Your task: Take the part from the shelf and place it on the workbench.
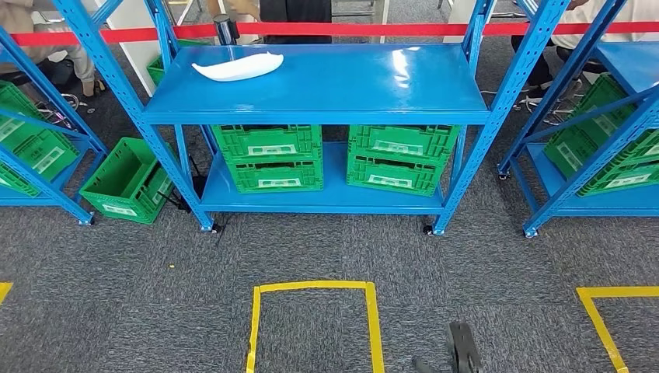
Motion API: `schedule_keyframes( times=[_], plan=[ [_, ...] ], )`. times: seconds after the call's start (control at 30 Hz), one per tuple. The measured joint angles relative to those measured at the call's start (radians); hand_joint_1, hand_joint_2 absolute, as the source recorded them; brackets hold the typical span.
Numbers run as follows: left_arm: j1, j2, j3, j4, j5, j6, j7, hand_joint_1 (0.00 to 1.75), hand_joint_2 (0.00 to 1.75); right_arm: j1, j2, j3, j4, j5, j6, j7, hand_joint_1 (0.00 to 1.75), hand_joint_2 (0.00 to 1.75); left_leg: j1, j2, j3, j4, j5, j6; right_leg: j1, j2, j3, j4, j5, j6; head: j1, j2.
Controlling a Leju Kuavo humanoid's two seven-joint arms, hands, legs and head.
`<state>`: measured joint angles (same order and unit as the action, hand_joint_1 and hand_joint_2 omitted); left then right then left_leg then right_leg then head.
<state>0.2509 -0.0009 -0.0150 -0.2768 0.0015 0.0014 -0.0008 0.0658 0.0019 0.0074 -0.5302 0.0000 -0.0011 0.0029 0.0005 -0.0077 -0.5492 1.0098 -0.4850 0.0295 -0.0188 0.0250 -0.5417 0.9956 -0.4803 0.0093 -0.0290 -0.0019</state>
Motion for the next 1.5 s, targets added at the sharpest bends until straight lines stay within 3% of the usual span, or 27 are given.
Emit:
schedule_keyframes(
  times=[0.13, 0.17, 0.23, 0.3, 0.33, 0.37, 0.43, 0.47, 0.5, 0.6, 0.67, 0.7, 0.77, 0.83, 0.87, 0.9, 0.97, 1.03, 1.1, 1.17, 1.23, 1.27, 1.33, 1.37, 1.4, 1.47, 1.5],
  plan=[
    [-0.112, -0.002, 0.0, -0.122, 0.0, 0.001, -0.002, 0.0, 1.75, 0.11, 0.006, 0.0, 0.116, 0.0, 0.0, 0.002, 0.0, 1.75, -0.004, -0.002, 0.019, -0.035, 0.015, 0.016, 0.0, -0.01, 0.0, 0.004, -0.005, 0.013, 0.001, 0.0],
    [-0.14, -0.003, 0.0, -0.157, 0.0, 0.001, -0.002, 0.0, 1.75, 0.139, 0.006, 0.0, 0.149, 0.0, 0.0, 0.003, 0.0, 1.75, -0.002, -0.004, 0.025, -0.044, 0.022, 0.021, 0.001, -0.012, -0.009, 0.027, -0.018, 0.013, 0.001, 0.0],
    [-0.194, -0.004, 0.0, -0.224, 0.0, 0.001, -0.003, 0.0, 1.75, 0.192, 0.004, 0.0, 0.217, 0.0, 0.0, 0.003, 0.0, 1.75, -0.001, -0.012, 0.029, -0.052, 0.03, 0.025, 0.002, -0.013, -0.062, 0.139, -0.073, 0.005, 0.003, 0.0],
    [-0.234, -0.004, 0.0, -0.278, 0.0, 0.001, -0.003, 0.0, 0.87, 0.233, -0.001, 0.0, 0.273, 0.0, 0.0, 0.003, 0.0, 1.75, -0.003, -0.02, 0.027, -0.051, 0.03, 0.026, 0.001, -0.013, -0.125, 0.264, -0.122, 0.005, 0.003, 0.0],
    [-0.243, -0.004, 0.0, -0.293, 0.0, 0.001, -0.003, 0.0, 0.44, 0.245, -0.004, 0.0, 0.29, 0.0, 0.0, 0.003, 0.0, 1.75, -0.004, -0.024, 0.026, -0.05, 0.03, 0.026, 0.001, -0.013, -0.136, 0.283, -0.125, 0.011, 0.004, 0.0],
    [-0.246, -0.003, 0.0, -0.301, 0.0, 0.001, -0.003, 0.0, 0.0, 0.249, -0.006, 0.0, 0.299, 0.0, 0.0, 0.003, 0.0, 1.75, -0.004, -0.025, 0.027, -0.049, 0.029, 0.025, 0.0, -0.014, -0.125, 0.258, -0.11, 0.022, 0.004, 0.0],
    [-0.232, -0.004, 0.001, -0.294, 0.0, 0.0, -0.002, 0.0, 0.0, 0.233, -0.01, 0.0, 0.292, 0.0, 0.0, 0.002, 0.0, 1.75, -0.004, -0.024, 0.028, -0.045, 0.025, 0.018, -0.004, -0.018, -0.055, 0.114, -0.052, 0.04, 0.004, 0.0],
    [-0.215, -0.004, 0.001, -0.28, 0.0, 0.0, -0.002, 0.0, 0.0, 0.214, -0.01, 0.0, 0.278, 0.0, 0.0, 0.002, 0.0, 1.75, -0.006, -0.021, 0.026, -0.04, 0.019, 0.013, -0.004, -0.021, -0.021, 0.049, -0.026, 0.041, 0.004, 0.0],
    [-0.193, -0.004, 0.001, -0.258, 0.0, 0.0, -0.001, 0.0, 0.0, 0.189, -0.009, 0.0, 0.257, 0.0, 0.0, 0.002, 0.0, 1.75, -0.007, -0.017, 0.024, -0.036, 0.014, 0.007, -0.004, -0.023, 0.002, 0.009, -0.01, 0.034, 0.004, 0.0],
    [-0.109, -0.006, 0.0, -0.167, 0.0, 0.0, 0.001, 0.0, 0.0, 0.101, -0.005, 0.0, 0.17, 0.0, 0.0, -0.001, 0.0, 1.75, -0.008, -0.008, 0.022, -0.03, 0.004, -0.007, 0.001, -0.02, 0.01, -0.002, -0.002, 0.005, 0.003, 0.0],
    [-0.049, -0.007, 0.0, -0.101, 0.0, -0.001, 0.002, 0.0, 0.0, 0.042, -0.003, 0.0, 0.101, 0.0, 0.0, -0.001, 0.0, 1.75, -0.003, -0.005, 0.01, -0.001, -0.017, -0.018, -0.004, -0.015, 0.009, -0.005, 0.0, -0.005, 0.001, 0.0],
    [-0.021, -0.006, 0.0, -0.067, 0.0, -0.001, 0.002, 0.0, 0.0, 0.015, -0.002, 0.0, 0.067, 0.0, 0.0, -0.001, 0.0, 1.75, -0.001, -0.005, -0.009, 0.04, -0.042, -0.025, -0.006, -0.012, 0.009, -0.005, 0.001, -0.008, 0.001, 0.0],
    [0.028, -0.004, 0.0, -0.005, 0.0, -0.001, 0.002, 0.0, 0.0, -0.03, -0.003, -0.001, 0.007, 0.0, 0.0, -0.001, 0.0, 1.75, 0.005, -0.004, -0.076, 0.175, -0.11, -0.037, -0.005, -0.008, 0.007, -0.005, 0.001, -0.011, -0.001, 0.0],
    [0.061, -0.002, 0.0, 0.039, 0.0, 0.0, 0.002, 0.0, 0.0, -0.057, -0.005, -0.001, -0.035, 0.0, 0.0, -0.001, 0.0, 1.75, 0.008, -0.004, -0.129, 0.273, -0.138, -0.041, -0.003, -0.002, 0.007, -0.005, 0.001, -0.011, -0.001, 0.0],
    [0.067, -0.002, 0.0, 0.049, 0.0, 0.0, 0.002, 0.0, 0.0, -0.061, -0.005, -0.001, -0.044, 0.0, 0.0, -0.001, 0.0, 1.75, 0.009, -0.004, -0.129, 0.264, -0.12, -0.039, -0.002, 0.0, 0.008, -0.005, 0.0, -0.011, -0.001, 0.0],
    [0.064, -0.002, 0.0, 0.052, 0.0, 0.0, 0.001, 0.0, 0.0, -0.057, -0.006, -0.001, -0.047, 0.0, 0.0, -0.001, 0.0, 1.75, 0.009, -0.003, -0.107, 0.212, -0.086, -0.035, -0.001, 0.001, 0.009, -0.005, 0.0, -0.011, -0.001, 0.0],
    [0.036, -0.001, 0.0, 0.034, 0.0, 0.0, 0.001, 0.0, 0.87, -0.034, -0.003, -0.001, -0.033, 0.0, 0.0, 0.0, 0.0, 1.75, 0.005, -0.002, -0.035, 0.064, -0.015, -0.018, 0.003, 0.0, 0.011, -0.006, 0.0, -0.01, 0.0, 0.0],
    [-0.013, -0.002, 0.0, -0.006, 0.0, 0.0, 0.0, 0.0, 1.75, 0.009, 0.001, -0.001, 0.005, 0.0, 0.0, 0.0, 0.0, 1.75, -0.003, 0.0, 0.005, -0.016, 0.011, -0.002, 0.003, -0.004, 0.008, -0.009, -0.001, -0.006, 0.001, 0.0],
    [-0.067, -0.003, 0.0, -0.062, 0.0, 0.0, -0.002, 0.0, 1.75, 0.062, 0.005, -0.001, 0.06, 0.0, 0.0, 0.002, 0.0, 1.75, -0.009, 0.0, 0.007, -0.027, 0.012, 0.008, 0.002, -0.008, 0.008, -0.014, 0.0, 0.001, 0.001, 0.0],
    [-0.12, -0.003, 0.0, -0.128, 0.0, 0.0, -0.003, 0.0, 1.75, 0.118, 0.007, -0.001, 0.121, 0.0, 0.0, 0.003, 0.0, 1.75, -0.004, 0.0, 0.024, -0.051, 0.025, 0.017, 0.003, -0.011, 0.01, -0.008, -0.003, 0.008, 0.001, 0.0],
    [-0.167, -0.004, 0.0, -0.191, 0.0, 0.0, -0.003, 0.0, 1.75, 0.163, 0.007, -0.001, 0.182, 0.0, 0.0, 0.003, 0.0, 1.75, 0.001, 0.0, 0.04, -0.074, 0.04, 0.022, 0.004, -0.012, -0.017, 0.052, -0.034, 0.004, 0.003, 0.0],
    [-0.188, -0.004, -0.001, -0.216, 0.001, 0.0, -0.003, 0.0, 1.75, 0.18, 0.005, 0.001, 0.21, -0.002, 0.0, 0.003, 0.0, 1.75, 0.0, -0.002, 0.04, -0.076, 0.041, 0.024, 0.003, -0.012, -0.05, 0.117, -0.064, 0.0, 0.004, 0.0],
    [-0.219, -0.003, -0.008, -0.245, 0.01, 0.001, -0.004, 0.0, 1.75, 0.198, -0.001, 0.015, 0.245, -0.014, -0.001, 0.005, 0.0, 0.87, -0.001, -0.001, 0.037, -0.074, 0.041, 0.024, 0.001, -0.013, -0.115, 0.242, -0.111, -0.002, 0.004, 0.0],
    [-0.229, -0.002, -0.015, -0.25, 0.017, 0.002, -0.004, 0.0, 1.75, 0.2, -0.005, 0.029, 0.253, -0.025, -0.002, 0.006, 0.0, 0.44, -0.001, 0.002, 0.037, -0.072, 0.04, 0.023, -0.001, -0.013, -0.135, 0.277, -0.12, 0.003, 0.004, 0.0],
    [-0.233, 0.0, -0.025, -0.251, 0.027, 0.004, -0.003, 0.0, 1.75, 0.195, -0.009, 0.046, 0.258, -0.039, -0.004, 0.006, 0.0, 0.0, 0.0, 0.006, 0.036, -0.069, 0.038, 0.021, -0.003, -0.014, -0.128, 0.259, -0.107, 0.013, 0.004, 0.0],
    [-0.239, 0.001, -0.046, -0.254, 0.051, 0.008, -0.002, 0.0, 0.87, 0.182, -0.015, 0.083, 0.27, -0.074, -0.008, 0.01, 0.0, 0.0, 0.001, 0.011, 0.032, -0.053, 0.03, 0.013, -0.01, -0.017, -0.063, 0.133, -0.055, 0.037, 0.004, 0.0],
    [-0.244, 0.002, -0.057, -0.256, 0.065, 0.01, -0.002, 0.0, 0.44, 0.178, -0.018, 0.101, 0.277, -0.094, -0.011, 0.014, 0.0, 0.0, 0.0, 0.009, 0.027, -0.041, 0.024, 0.006, -0.011, -0.019, -0.029, 0.068, -0.031, 0.041, 0.005, 0.0]
  ],
)
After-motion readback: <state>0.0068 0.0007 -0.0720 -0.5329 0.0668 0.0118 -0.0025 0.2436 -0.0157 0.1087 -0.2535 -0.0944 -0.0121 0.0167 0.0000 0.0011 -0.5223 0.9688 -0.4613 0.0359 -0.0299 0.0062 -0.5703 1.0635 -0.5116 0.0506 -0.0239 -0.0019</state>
